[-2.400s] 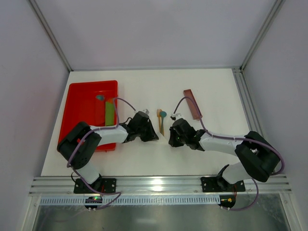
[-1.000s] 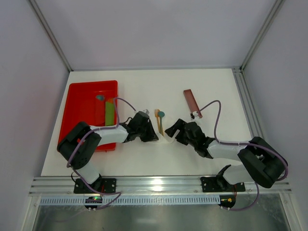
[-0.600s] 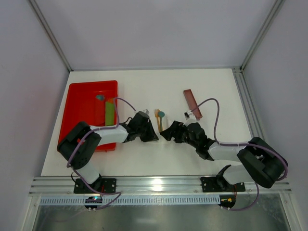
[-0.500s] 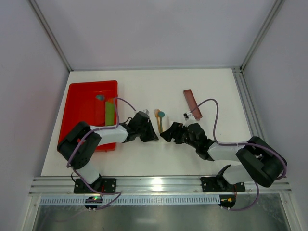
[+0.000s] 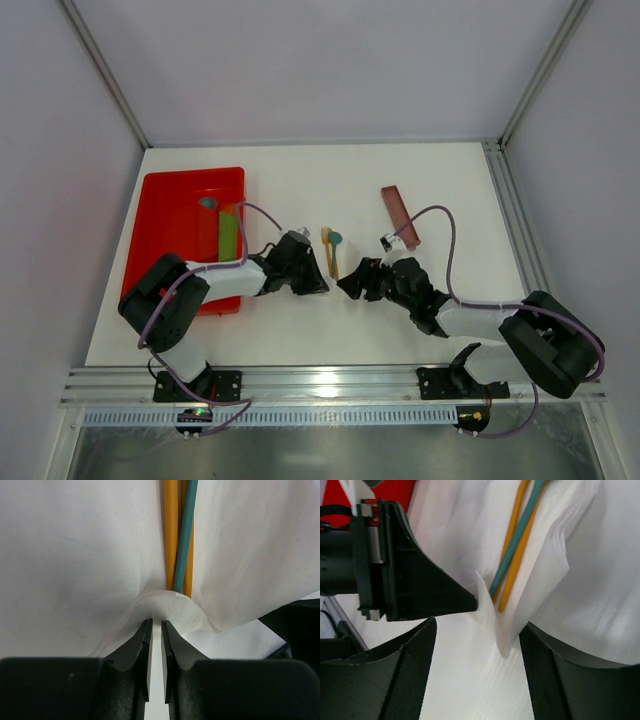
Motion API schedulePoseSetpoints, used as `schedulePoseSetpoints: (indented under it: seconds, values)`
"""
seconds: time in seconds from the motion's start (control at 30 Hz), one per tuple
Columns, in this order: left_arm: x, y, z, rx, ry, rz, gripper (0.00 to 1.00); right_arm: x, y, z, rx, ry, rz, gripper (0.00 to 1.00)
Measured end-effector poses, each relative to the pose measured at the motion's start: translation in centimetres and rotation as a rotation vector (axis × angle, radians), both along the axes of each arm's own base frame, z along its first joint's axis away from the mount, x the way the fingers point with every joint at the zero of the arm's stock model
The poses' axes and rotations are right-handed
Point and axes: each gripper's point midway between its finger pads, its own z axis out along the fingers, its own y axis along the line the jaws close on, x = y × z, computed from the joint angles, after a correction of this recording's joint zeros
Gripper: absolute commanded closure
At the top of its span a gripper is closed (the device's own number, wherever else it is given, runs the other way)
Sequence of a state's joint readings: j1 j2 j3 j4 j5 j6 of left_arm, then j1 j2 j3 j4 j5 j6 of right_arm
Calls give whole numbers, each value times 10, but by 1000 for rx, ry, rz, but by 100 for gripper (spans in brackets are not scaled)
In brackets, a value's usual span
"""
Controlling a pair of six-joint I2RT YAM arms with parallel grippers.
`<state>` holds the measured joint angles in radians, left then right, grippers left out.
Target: Place the utensils on the paper napkin and roll it up
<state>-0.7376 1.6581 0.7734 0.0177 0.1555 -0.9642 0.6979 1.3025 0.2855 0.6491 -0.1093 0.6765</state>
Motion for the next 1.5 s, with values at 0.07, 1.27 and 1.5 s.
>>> schedulePoseSetpoints:
  seconds: [0.07, 1.27, 1.5]
  values:
    - [0, 1, 1, 7, 4, 0, 83, 2, -5, -7, -41, 9, -18, 43]
    - [8, -5, 2, 20, 4, 1, 83, 25, 19, -14, -132, 44, -4, 91]
    - [9, -4, 2, 22, 3, 4, 83, 19, 26, -28, -152, 72, 25, 82]
